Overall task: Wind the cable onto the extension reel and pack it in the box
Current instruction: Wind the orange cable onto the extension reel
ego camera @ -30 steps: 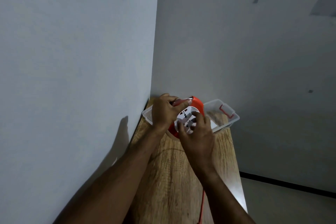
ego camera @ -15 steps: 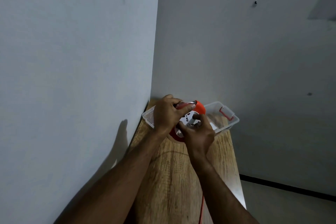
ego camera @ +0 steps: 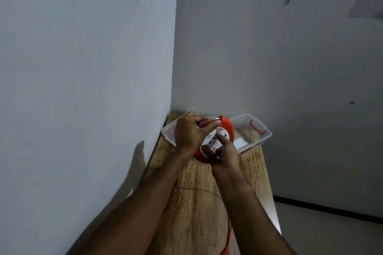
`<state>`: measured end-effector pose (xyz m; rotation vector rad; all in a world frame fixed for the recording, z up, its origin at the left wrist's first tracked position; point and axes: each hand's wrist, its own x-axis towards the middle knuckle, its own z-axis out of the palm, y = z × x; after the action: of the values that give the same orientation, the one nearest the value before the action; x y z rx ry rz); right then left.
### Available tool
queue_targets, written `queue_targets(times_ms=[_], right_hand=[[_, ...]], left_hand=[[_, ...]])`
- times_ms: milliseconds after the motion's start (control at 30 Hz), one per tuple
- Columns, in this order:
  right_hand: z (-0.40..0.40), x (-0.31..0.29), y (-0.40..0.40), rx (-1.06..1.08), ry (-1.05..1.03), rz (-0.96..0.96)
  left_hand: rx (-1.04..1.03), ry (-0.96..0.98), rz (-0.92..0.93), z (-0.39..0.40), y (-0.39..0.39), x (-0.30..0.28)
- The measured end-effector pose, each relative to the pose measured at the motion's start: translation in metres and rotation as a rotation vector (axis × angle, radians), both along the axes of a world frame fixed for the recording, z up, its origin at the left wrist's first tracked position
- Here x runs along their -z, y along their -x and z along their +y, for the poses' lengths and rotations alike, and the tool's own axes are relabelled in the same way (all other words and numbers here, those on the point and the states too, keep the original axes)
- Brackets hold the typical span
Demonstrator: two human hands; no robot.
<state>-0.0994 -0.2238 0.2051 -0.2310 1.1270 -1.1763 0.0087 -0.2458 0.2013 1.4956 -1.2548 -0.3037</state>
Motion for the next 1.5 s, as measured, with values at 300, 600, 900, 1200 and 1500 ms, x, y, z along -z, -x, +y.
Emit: queue_targets(times_ms=[300, 600, 900, 1200, 1500], right_hand=[[0.018, 0.028, 0.015, -0.003, 0.865, 1.522], [0.002, 0.031, 0.008, -0.249, 0.861, 1.616], [-0.005, 0.028, 0.004, -0.046, 0.915, 1.316], [0.009, 0.033, -0.014, 0.089, 0.765, 1.123], [0.012, 0.030, -0.022, 0.162, 0.550, 0.961]], left_hand=[[-0.009, -0.062, 0.063, -0.007, -0.007, -0.006], [0.013, -0.076, 0.038, -0.009, -0.008, -0.008], [0.017, -0.020, -0.041, -0.010, -0.010, -0.012], [0.086, -0.009, -0.192, -0.009, -0.015, -0.013], [0.077, -0.014, -0.212, -0.008, -0.011, -0.013]])
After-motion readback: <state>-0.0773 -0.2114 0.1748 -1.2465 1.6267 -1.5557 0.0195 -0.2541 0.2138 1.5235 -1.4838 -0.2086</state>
